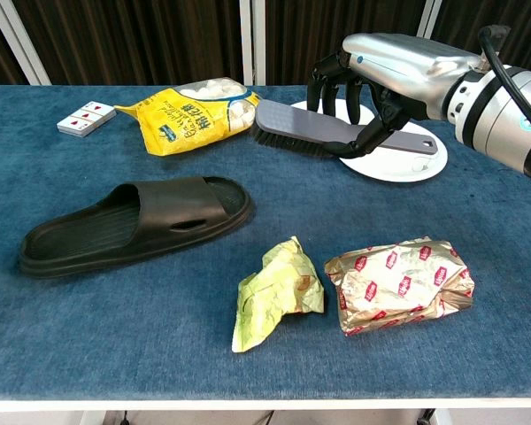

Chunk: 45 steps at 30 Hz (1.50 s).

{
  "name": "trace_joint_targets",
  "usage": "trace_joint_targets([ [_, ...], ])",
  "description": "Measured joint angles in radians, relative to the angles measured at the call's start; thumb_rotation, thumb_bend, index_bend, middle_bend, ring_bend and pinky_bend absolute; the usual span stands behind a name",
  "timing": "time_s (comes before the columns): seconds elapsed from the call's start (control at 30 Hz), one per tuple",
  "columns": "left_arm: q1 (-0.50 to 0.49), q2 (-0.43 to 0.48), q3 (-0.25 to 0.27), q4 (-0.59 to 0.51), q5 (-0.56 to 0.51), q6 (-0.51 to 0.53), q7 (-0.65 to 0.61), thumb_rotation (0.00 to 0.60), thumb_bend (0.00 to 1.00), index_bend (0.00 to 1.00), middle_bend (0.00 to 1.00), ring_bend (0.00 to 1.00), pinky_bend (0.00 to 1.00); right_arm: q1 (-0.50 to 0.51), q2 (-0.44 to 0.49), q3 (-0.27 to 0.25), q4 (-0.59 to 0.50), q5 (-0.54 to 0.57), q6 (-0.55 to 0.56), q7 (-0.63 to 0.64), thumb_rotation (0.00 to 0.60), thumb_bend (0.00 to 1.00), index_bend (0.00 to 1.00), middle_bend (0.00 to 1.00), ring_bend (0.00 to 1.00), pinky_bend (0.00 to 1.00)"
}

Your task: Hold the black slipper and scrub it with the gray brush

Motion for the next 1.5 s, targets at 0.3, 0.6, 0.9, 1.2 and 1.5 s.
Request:
trace_joint_targets([
  [0.3,-0.013,0.002,0.024,-0.006,0.006,-0.046,0.0,0.6,0.1,0.13,0.2,0.16,0.29,0.001,0.003,0.0,-0.007,-0.004,0.003,-0.003,0.6,0.61,0.77,0.57,0.58,0.74],
  [0.6,-0.054,-0.009,0.066,0.014,0.055,-0.114,-0.033,0.6,0.44,0.33,0.36,0.28,0.39,0.009,0.002,0.002,-0.009,0.005,-0.003,-0.015,0.6,0.62,0.77,0.57,0.58,0.74],
  [0.9,-0.088,-0.023,0.086,0.027,0.038,-0.213,-0.046,0.6,0.67,0.42,0.46,0.36,0.46,0.027,-0.004,0.003,-0.021,0.03,-0.028,-0.029,0.6,0.63,0.77,0.57,0.58,0.74],
  [1.2,-0.104,-0.029,0.093,0.031,-0.033,-0.304,-0.049,0.6,0.77,0.44,0.47,0.37,0.47,0.066,-0.027,0.01,-0.03,0.06,-0.062,-0.066,0.6,0.63,0.77,0.57,0.58,0.74],
  [1.5,-0.113,-0.032,0.097,0.025,-0.059,-0.338,-0.041,0.6,0.8,0.44,0.48,0.38,0.47,0.118,-0.06,0.016,-0.032,0.121,-0.087,-0.146,0.6,0.65,0.77,0.57,0.57,0.74],
])
